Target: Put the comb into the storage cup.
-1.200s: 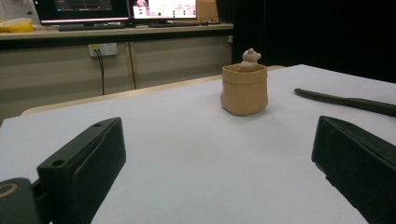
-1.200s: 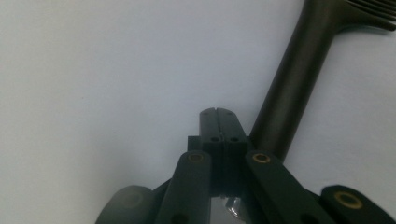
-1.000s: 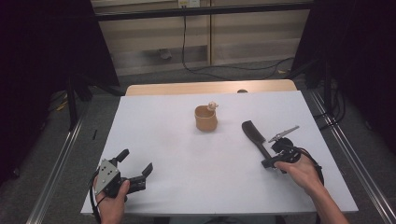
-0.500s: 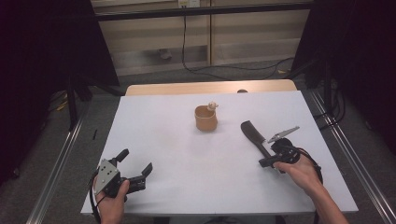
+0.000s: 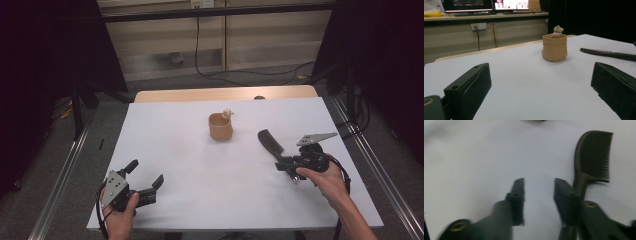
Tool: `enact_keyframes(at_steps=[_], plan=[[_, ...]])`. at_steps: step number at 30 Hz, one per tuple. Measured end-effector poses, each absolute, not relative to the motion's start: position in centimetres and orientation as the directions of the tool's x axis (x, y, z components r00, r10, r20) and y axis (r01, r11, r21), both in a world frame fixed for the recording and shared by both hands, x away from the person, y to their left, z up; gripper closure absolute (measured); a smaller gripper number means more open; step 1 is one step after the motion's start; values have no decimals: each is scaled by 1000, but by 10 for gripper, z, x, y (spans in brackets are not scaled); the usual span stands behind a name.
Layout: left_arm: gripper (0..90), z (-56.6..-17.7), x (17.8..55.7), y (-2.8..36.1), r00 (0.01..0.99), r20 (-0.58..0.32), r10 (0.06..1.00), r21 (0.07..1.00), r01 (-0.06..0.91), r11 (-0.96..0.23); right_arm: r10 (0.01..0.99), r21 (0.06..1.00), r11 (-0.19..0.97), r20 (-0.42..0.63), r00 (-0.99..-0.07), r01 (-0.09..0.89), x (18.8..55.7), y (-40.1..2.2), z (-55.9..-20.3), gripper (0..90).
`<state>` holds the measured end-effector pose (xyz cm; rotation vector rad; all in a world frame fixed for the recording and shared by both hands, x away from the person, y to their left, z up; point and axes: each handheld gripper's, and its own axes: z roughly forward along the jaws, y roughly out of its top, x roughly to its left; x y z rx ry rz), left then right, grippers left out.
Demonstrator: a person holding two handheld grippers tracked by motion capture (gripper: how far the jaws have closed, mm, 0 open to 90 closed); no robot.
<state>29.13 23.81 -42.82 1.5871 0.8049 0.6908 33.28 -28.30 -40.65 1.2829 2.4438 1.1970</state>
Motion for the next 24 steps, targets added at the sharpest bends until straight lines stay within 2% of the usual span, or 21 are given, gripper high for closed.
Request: enact_keyframes(at_steps=[3,4,5,7,8,10,12,15,20,24], plan=[[30,-427,291,239,589,7,808,988,119,-95,757,710,325,201,-622,624,331,-282,-403,375],[31,-427,291,239,590,8,807,988,120,-98,762,719,328,182,-621,613,330,-281,-402,256],[31,-428,291,238,591,6,806,988,123,-97,762,719,328,182,-621,613,330,-281,-402,256],[31,-428,291,238,594,9,804,987,122,-101,771,721,319,181,-611,615,329,-282,-402,173],[30,-428,291,237,596,10,803,987,121,-102,804,718,301,162,-571,627,327,-285,-402,143],[30,-428,292,238,594,8,804,987,122,-100,818,727,294,144,-557,620,327,-286,-403,126],[31,-428,292,238,592,7,806,987,124,-100,852,725,283,110,-512,627,326,-290,-403,73],[31,-428,292,238,594,5,805,988,123,-97,885,693,243,129,-448,679,327,-300,-404,56],[30,-427,291,238,588,12,809,988,118,-100,897,647,250,124,-423,720,329,-302,-402,49],[30,-427,292,238,587,6,809,988,124,-97,886,608,280,134,-444,743,335,-295,-401,66]])
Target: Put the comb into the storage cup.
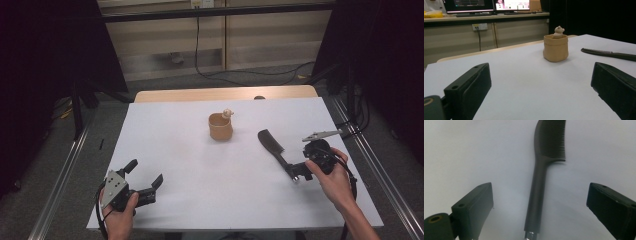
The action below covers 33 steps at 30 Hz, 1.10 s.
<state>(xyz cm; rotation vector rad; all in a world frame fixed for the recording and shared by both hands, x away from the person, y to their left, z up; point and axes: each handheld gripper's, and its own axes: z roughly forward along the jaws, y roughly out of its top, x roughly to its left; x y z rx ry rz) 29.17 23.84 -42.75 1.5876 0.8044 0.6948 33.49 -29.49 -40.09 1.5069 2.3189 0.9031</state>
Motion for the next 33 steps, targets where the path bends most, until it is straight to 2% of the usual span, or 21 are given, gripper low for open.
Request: enact_keyframes(at_steps=[8,17,19,22,26,33], plan=[[30,-427,292,239,586,5,810,988,120,-94,869,581,318,137,-475,749,364,-283,-400,81],[30,-428,293,239,588,9,809,987,123,-100,861,567,336,139,-489,752,377,-278,-403,73],[31,-428,293,238,590,9,807,987,124,-101,854,508,324,207,-478,798,380,-277,-406,88],[30,-428,293,239,589,8,808,987,124,-100,851,506,332,204,-485,796,381,-276,-407,87],[31,-428,293,239,590,13,807,986,124,-107,847,457,355,212,-488,815,388,-275,-410,77],[30,-428,293,239,593,3,805,987,129,-99,853,396,371,211,-477,840,398,-274,-412,116]])
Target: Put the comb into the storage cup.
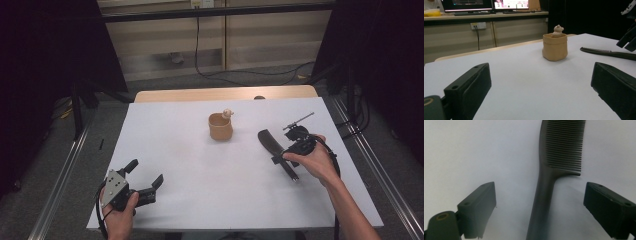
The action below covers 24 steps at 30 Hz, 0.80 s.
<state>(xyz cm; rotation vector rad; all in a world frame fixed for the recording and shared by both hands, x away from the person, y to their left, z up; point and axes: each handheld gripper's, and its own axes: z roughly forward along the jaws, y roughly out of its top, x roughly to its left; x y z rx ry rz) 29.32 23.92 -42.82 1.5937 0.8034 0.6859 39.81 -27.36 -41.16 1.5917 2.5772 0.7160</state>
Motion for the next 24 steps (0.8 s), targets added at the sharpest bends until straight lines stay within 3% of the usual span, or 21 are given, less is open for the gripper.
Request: enact_keyframes(at_steps=[5,6,7,15,24], plan=[[30,-428,293,239,596,7,803,986,129,-104,863,348,389,187,-469,853,401,-272,-416,172],[30,-428,293,238,595,4,804,986,130,-101,863,344,390,188,-469,854,402,-272,-417,251],[30,-428,293,238,597,1,802,986,131,-99,865,339,396,174,-471,853,402,-271,-417,269],[30,-428,294,239,596,5,803,986,129,-102,873,314,405,147,-465,859,407,-266,-421,344],[30,-428,294,239,597,7,802,986,128,-104,879,308,410,116,-462,859,408,-263,-422,523]])
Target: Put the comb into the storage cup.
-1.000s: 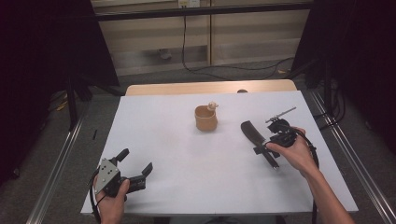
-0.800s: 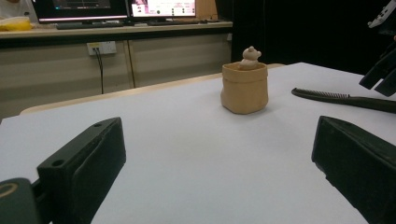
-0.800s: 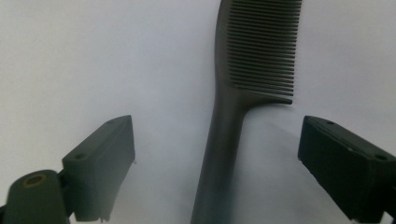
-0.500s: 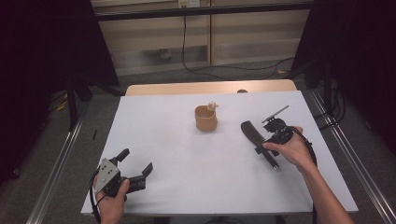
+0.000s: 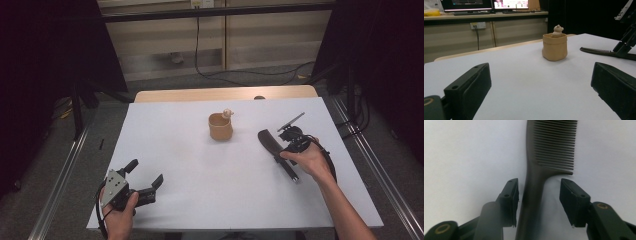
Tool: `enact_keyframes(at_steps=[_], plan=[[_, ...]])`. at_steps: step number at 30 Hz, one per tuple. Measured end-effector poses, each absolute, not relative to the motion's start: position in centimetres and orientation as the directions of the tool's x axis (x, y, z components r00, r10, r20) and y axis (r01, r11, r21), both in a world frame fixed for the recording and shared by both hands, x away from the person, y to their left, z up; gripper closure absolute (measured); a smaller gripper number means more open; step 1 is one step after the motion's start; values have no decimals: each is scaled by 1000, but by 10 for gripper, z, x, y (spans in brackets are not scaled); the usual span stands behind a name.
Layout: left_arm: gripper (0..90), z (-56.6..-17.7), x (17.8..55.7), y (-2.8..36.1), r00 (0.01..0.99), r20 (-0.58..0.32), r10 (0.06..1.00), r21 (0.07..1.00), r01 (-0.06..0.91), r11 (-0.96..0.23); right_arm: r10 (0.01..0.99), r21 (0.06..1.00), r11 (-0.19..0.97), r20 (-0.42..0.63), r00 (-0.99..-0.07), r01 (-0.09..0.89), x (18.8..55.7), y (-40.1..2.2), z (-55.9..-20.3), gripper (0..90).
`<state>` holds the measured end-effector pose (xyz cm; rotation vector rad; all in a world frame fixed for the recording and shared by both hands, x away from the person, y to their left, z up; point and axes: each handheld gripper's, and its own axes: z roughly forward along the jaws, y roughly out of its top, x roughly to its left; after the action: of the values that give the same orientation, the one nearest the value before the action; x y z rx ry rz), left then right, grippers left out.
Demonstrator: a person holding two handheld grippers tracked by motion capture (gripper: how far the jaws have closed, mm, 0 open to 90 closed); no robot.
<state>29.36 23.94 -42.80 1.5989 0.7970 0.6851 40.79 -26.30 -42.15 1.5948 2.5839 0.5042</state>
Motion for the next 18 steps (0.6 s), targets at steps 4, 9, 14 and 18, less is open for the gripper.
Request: enact_keyframes(at_steps=[4,9,14,18], plan=[[30,-428,294,239,597,7,802,986,128,-104,878,288,420,113,-466,861,408,-261,-424,560],[30,-428,294,239,597,6,802,986,129,-103,881,284,425,90,-465,860,408,-260,-424,615],[30,-428,294,238,598,7,802,986,130,-105,880,284,438,56,-471,853,408,-259,-425,670],[30,-429,294,238,600,6,800,986,131,-105,885,284,429,58,-462,857,409,-260,-425,726]])
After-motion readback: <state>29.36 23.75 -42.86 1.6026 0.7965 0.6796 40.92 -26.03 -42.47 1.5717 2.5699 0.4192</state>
